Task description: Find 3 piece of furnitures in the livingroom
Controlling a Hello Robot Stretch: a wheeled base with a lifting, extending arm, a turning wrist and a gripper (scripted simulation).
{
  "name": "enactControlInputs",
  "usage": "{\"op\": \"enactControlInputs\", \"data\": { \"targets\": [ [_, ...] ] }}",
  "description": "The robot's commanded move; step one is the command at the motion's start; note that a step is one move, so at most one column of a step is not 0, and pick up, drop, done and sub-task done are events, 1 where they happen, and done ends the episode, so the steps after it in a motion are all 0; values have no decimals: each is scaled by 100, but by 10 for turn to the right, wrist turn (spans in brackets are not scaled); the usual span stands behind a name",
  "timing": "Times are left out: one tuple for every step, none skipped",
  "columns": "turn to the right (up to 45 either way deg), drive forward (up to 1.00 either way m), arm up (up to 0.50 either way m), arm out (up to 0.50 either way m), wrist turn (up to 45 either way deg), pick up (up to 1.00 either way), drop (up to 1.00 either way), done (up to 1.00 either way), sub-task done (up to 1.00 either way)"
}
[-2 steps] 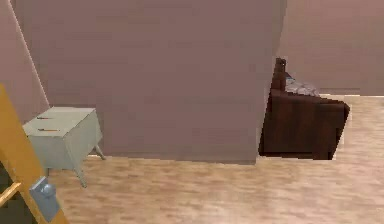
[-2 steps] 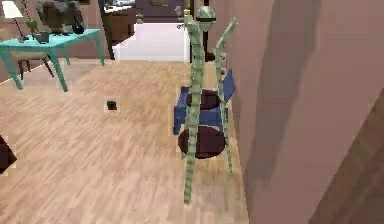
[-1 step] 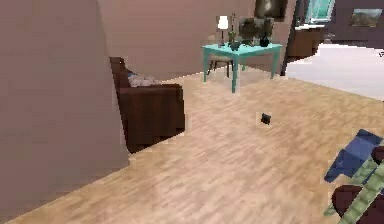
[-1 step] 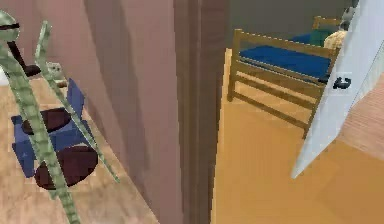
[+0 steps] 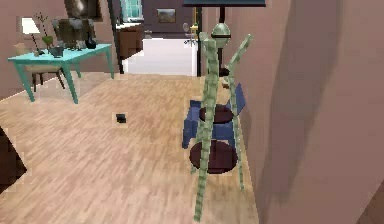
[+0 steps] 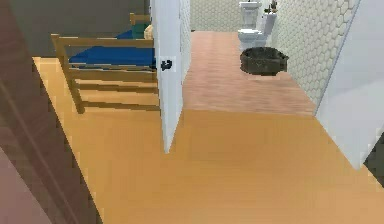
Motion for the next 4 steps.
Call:
{"op": "enactControlInputs", "data": {
  "targets": [
    [90,0,0,0,0,0,0,0,0],
    [0,30,0,0,0,0,0,0,0],
    [0,0,0,0,0,0,0,0,100],
    [-450,0,0,0,0,0,0,0,0]
  ]
}}
